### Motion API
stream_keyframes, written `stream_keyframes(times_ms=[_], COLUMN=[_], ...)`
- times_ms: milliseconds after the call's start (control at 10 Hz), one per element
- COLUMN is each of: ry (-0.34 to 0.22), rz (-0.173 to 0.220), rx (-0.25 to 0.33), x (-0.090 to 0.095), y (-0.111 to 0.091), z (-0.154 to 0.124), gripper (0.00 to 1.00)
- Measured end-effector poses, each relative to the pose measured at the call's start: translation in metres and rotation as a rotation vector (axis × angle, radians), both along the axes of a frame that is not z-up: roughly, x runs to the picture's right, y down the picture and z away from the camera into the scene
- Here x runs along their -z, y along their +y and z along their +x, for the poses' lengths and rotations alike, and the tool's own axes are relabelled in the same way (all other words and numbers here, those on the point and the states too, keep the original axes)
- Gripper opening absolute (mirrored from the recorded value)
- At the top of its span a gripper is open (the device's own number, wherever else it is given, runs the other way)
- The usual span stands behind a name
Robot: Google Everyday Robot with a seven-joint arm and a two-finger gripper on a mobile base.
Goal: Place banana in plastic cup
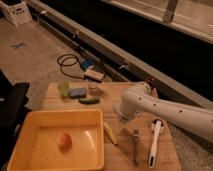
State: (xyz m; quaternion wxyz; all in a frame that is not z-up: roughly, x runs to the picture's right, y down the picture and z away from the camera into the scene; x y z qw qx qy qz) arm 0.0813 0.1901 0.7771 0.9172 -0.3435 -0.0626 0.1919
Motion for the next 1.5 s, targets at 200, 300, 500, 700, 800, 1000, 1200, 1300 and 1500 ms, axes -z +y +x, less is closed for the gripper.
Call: stream_keyframes(times_ms=[200,300,500,700,800,1000,1200,1300,1500], ry=[-0.009,-0.016,-0.022,-0.028,-0.033,-0.053,-0.094,-0.111,-0.139], rz=[-0.005,-0.007,-0.014,-0.021,-0.026,-0.033,-0.049,-0.057,-0.088], rx=[-0.022,-0.029,-0.038,-0.046,-0.061,-0.067,-0.081,-0.090,-0.102], x=[0.001,0.001,0.001,0.001,0.002,0.004,0.006,0.006,0.003], y=[0.003,0.005,0.009,0.011,0.013,0.015,0.018,0.020,0.027], z=[-0.004,-0.008,-0.013,-0.017,-0.017,-0.023,-0.033,-0.035,-0.041], gripper=[0.65,0.65,0.65,0.65,0.65,0.65,0.65,0.65,0.65])
